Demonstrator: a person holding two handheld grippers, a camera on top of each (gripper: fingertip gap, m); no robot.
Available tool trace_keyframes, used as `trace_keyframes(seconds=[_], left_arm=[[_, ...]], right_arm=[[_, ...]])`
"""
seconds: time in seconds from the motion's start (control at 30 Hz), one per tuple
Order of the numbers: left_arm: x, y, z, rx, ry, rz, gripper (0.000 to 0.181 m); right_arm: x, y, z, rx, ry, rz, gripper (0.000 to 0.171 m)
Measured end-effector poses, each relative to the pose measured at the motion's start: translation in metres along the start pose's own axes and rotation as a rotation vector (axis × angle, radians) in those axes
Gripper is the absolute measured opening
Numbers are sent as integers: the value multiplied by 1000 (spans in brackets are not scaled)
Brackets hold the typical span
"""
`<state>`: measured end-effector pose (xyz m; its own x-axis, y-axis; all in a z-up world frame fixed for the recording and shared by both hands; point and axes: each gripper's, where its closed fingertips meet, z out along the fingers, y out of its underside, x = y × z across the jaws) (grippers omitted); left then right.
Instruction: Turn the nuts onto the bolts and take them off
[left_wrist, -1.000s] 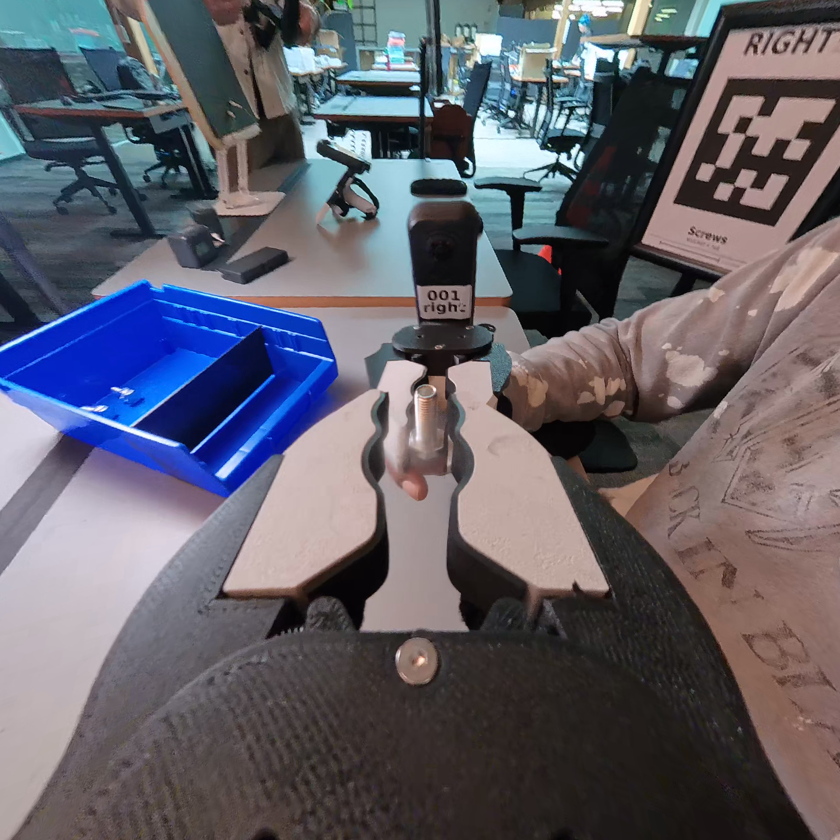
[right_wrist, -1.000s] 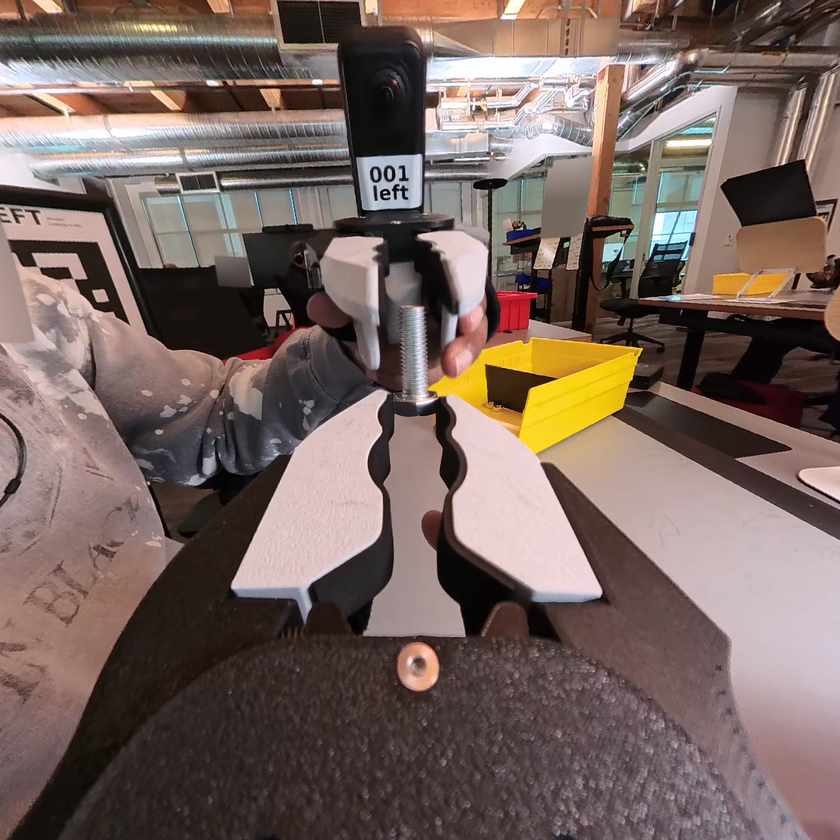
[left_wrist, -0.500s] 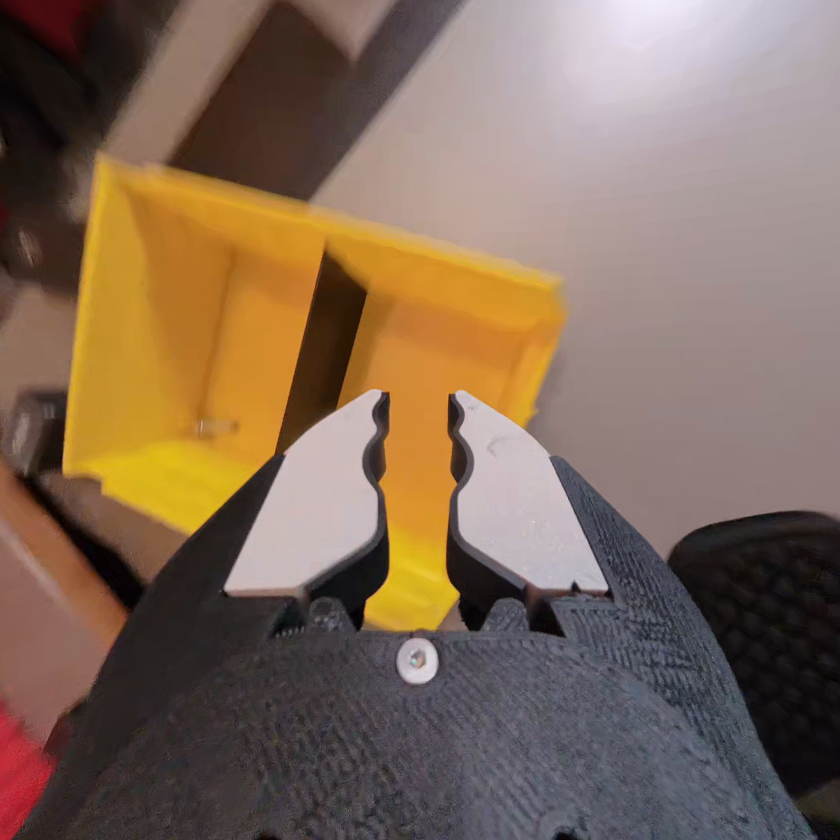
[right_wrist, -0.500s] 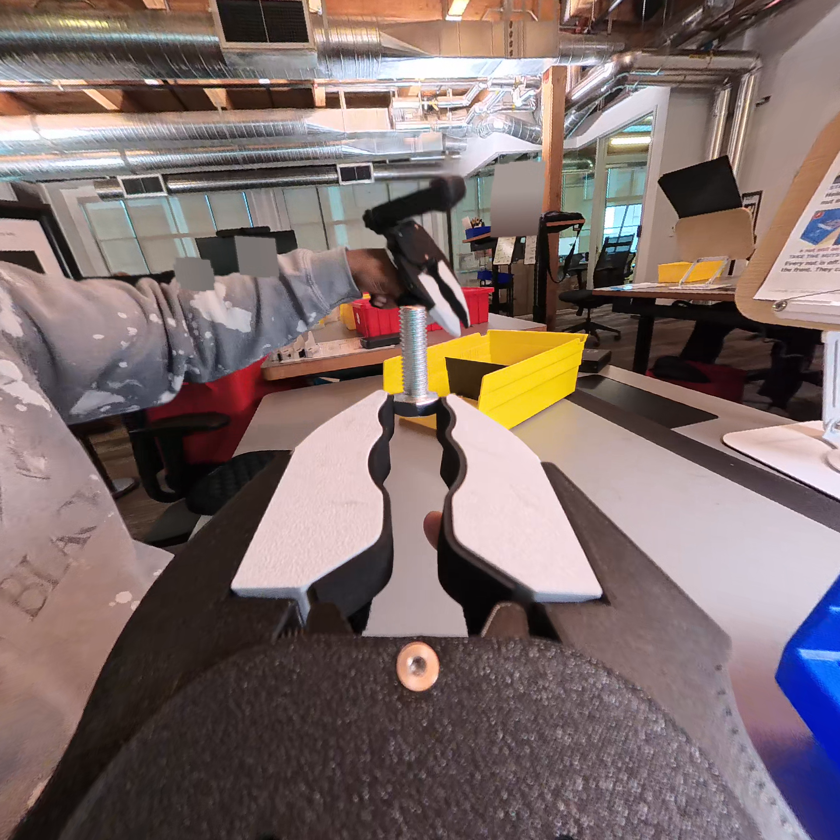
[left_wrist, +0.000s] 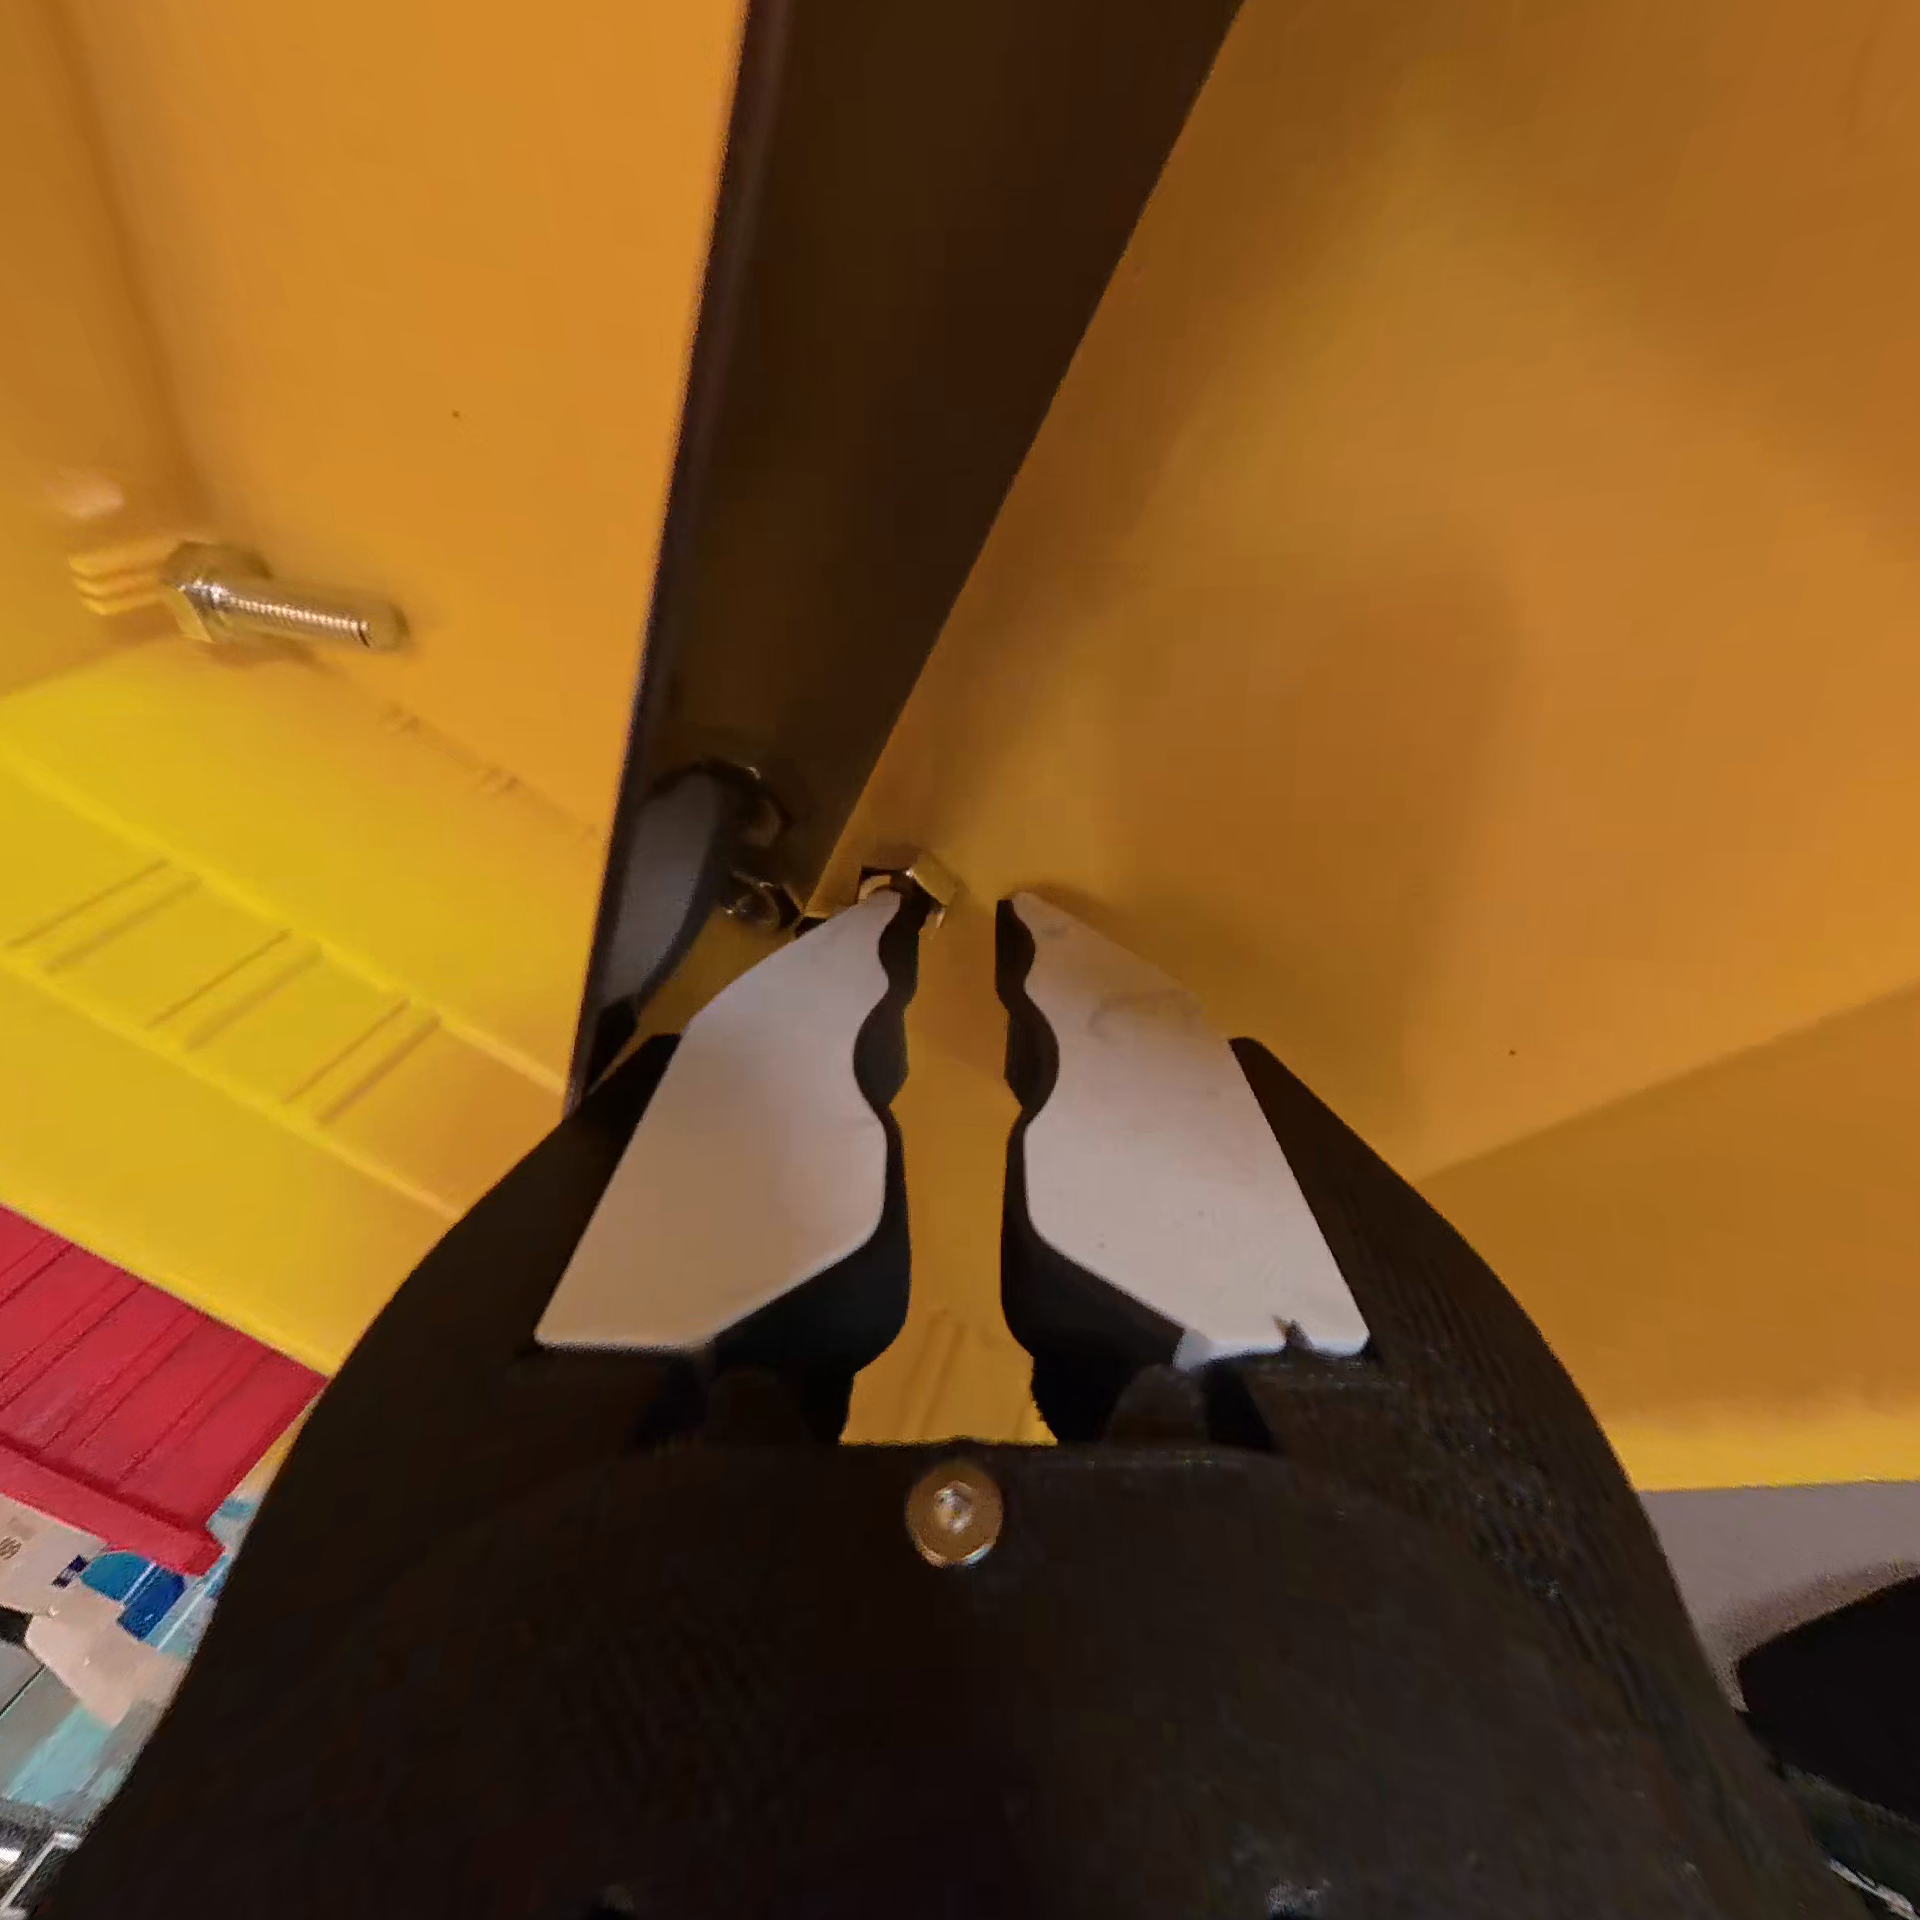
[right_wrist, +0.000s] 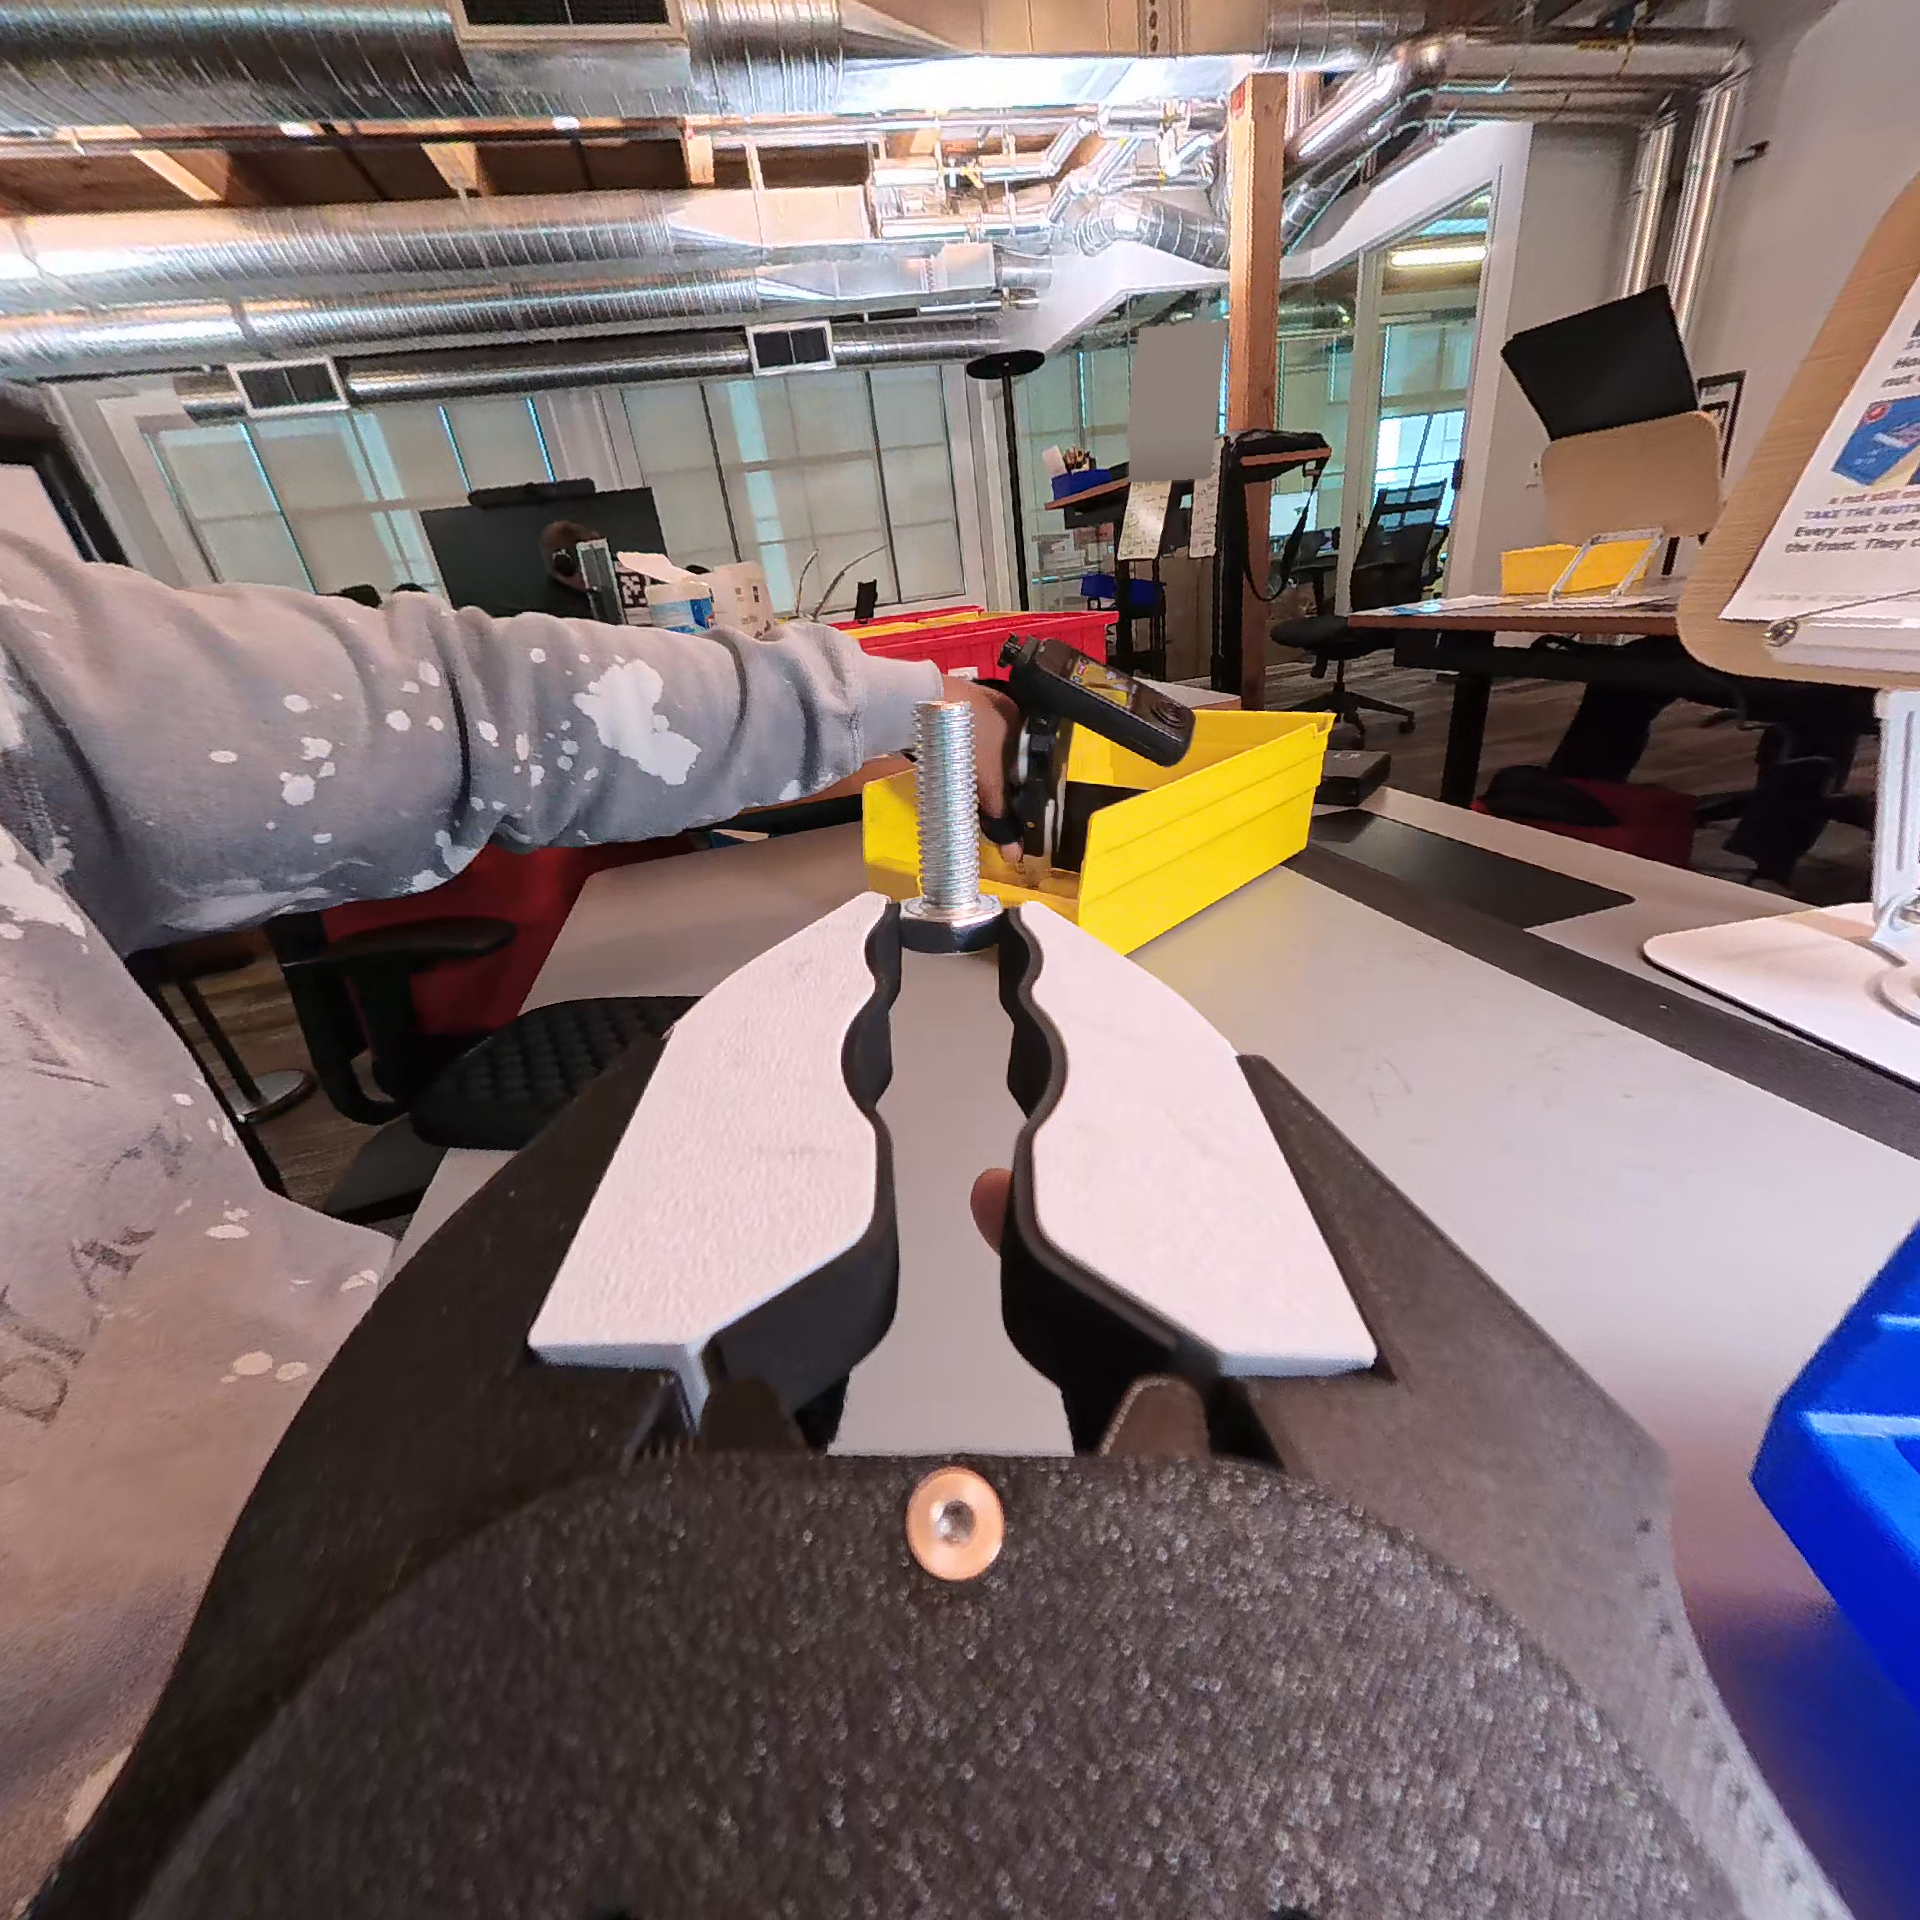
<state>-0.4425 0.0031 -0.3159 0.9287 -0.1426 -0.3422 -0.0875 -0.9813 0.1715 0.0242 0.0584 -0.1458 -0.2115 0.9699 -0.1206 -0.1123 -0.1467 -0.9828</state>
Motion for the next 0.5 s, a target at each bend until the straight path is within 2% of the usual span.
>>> trace_keyframes(seconds=[0.17,0.37,0.5], left_arm=[[-2,-5,0,9,-1,15,9],[50,-47,-27,256,172,84,6],[66,-66,-44,385,235,84,19]], right_arm=[[0,2,0,-7,-1,-2,18],[-2,3,2,-11,-13,-3,18],[-2,5,2,-13,-9,0,18]])
